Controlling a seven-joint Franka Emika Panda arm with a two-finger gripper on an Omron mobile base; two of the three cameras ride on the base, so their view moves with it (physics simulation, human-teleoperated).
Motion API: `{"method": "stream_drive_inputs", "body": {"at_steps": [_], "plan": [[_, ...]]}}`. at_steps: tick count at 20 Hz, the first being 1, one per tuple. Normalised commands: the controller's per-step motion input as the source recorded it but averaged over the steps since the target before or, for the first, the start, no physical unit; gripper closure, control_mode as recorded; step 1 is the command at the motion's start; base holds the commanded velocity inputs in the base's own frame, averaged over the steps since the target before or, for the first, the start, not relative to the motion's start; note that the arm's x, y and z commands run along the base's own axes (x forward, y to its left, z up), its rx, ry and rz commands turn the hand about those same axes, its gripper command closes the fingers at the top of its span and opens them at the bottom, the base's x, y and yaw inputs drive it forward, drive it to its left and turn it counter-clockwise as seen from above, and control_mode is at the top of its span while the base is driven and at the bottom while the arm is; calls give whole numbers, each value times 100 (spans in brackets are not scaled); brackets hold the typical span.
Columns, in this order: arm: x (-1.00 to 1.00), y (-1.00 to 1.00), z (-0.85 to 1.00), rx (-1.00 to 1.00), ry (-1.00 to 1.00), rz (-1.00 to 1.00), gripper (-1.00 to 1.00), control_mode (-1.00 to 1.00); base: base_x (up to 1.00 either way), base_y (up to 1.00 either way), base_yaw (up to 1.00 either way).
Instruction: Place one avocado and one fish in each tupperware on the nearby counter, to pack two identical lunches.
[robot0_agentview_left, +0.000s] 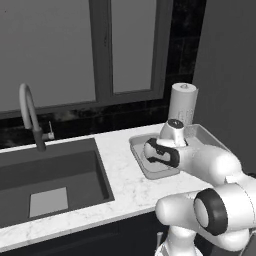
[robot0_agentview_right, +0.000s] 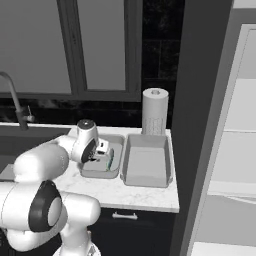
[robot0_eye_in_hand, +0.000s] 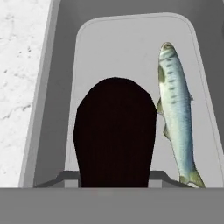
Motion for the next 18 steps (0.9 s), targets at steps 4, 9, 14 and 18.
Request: {"method": "stream_drive_inputs", "body": {"at_steps": [4, 9, 14, 18], "plan": [[53, 0, -25, 0, 6, -1, 100, -100, 0, 0, 0], [33, 0, -41, 0, 8, 0, 100, -100, 0, 0, 0], [23, 0, -26, 0, 2, 0, -100, -100, 0, 0, 0], [-5, 0, 31, 0, -7, 0, -100, -100, 0, 0, 0]]}}
